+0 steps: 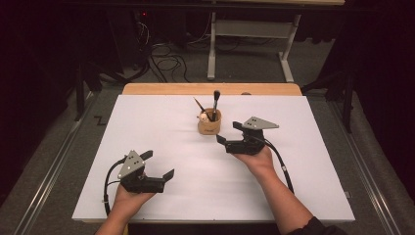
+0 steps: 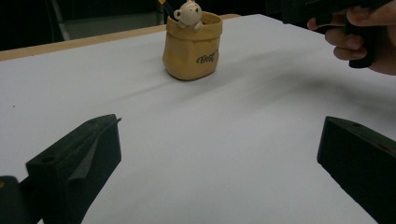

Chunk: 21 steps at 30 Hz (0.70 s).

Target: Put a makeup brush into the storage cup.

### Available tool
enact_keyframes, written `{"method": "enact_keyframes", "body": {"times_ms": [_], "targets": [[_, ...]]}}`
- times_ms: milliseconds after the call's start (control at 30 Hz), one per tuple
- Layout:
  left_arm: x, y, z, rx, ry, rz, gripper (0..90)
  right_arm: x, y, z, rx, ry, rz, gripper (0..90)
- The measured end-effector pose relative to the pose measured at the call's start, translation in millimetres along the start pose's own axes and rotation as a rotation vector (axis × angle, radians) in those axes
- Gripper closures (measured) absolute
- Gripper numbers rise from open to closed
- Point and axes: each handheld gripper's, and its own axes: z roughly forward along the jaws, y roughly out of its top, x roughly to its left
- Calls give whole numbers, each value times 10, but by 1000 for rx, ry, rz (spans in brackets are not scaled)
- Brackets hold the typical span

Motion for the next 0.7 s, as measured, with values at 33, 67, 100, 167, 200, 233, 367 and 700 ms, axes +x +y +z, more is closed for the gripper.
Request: {"method": "enact_keyframes", "body": {"times_ms": [33,67,100,167,200,233,367,700], "targets": [[0,0,0,0,0,0,6,11,-1,-16,2,4,3,147],[-1,0,-1,0,-1,-1,6,12,-4,-24,-1,2,-1,146],[-2,0,-1,0,-1,-1,6,20,-15,-46,-15,0,-1,137],[-2,-1,-1,0,-1,-2,6,23,-26,-74,-15,-2,-1,114],[-2,-1,-1,0,-1,-2,6,19,-37,-90,-15,1,-2,86],[-1,-2,0,1,0,-3,6,19,-43,-101,-12,-7,-6,55],[1,-2,0,1,2,-6,6,14,-81,-173,3,-22,-10,3],[13,-7,-4,5,5,-8,6,9,-155,-438,-27,-9,-20,3]]}}
